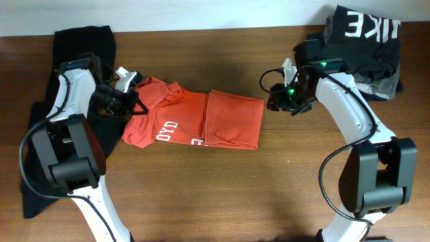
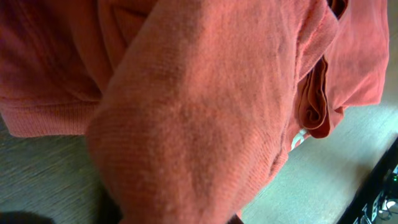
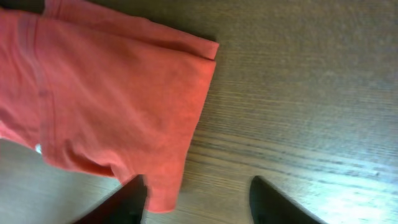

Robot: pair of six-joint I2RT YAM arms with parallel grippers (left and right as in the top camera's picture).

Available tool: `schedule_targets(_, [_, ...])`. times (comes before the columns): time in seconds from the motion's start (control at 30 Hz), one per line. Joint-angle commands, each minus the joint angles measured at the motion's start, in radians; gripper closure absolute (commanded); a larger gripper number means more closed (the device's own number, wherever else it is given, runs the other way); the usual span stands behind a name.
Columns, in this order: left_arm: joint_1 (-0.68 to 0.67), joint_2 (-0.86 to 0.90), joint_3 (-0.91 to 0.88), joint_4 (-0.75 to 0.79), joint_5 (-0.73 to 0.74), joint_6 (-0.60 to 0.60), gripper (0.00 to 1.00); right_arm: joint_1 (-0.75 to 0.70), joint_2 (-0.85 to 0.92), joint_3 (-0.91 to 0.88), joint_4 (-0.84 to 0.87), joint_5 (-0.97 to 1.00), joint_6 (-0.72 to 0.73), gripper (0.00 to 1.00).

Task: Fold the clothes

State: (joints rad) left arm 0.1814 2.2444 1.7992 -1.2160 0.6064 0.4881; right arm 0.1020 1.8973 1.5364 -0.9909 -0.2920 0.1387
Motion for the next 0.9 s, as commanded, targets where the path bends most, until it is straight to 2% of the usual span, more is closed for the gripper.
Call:
schedule_targets(0.0, [-0.015, 0.005, 0.023, -0.004, 0.03, -0.008, 0.99, 0.029, 0.003, 0.016, 0.005, -0.031, 0.033, 0.61])
schedule_targets(0.07, [-0.023, 0.005, 0.023, -0.001, 0.03, -0.008, 0.99, 0.048, 0.025, 0.008, 0.018, -0.039, 0.062, 0.78])
schedule_targets(0.1, [-0.031, 0.005, 0.023, 0.001, 0.03, -0.008, 0.99, 0.066, 0.048, -0.001, 0.035, -0.043, 0.089, 0.89])
schedule_targets(0.13, [-0.034, 0.005, 0.024, 0.002, 0.03, -0.008, 0.99, 0.074, 0.06, -0.004, 0.043, -0.051, 0.098, 0.95])
schedule_targets(0.33, [-0.037, 0.005, 0.042, -0.005, 0.031, -0.009, 0.99, 0.095, 0.128, -0.009, 0.077, -0.125, 0.114, 0.96])
schedule_targets(0.87, [-0.055, 0.005, 0.199, -0.11, 0.026, -0.008, 0.99, 0.094, 0.311, -0.011, 0.063, -0.121, 0.076, 0.96])
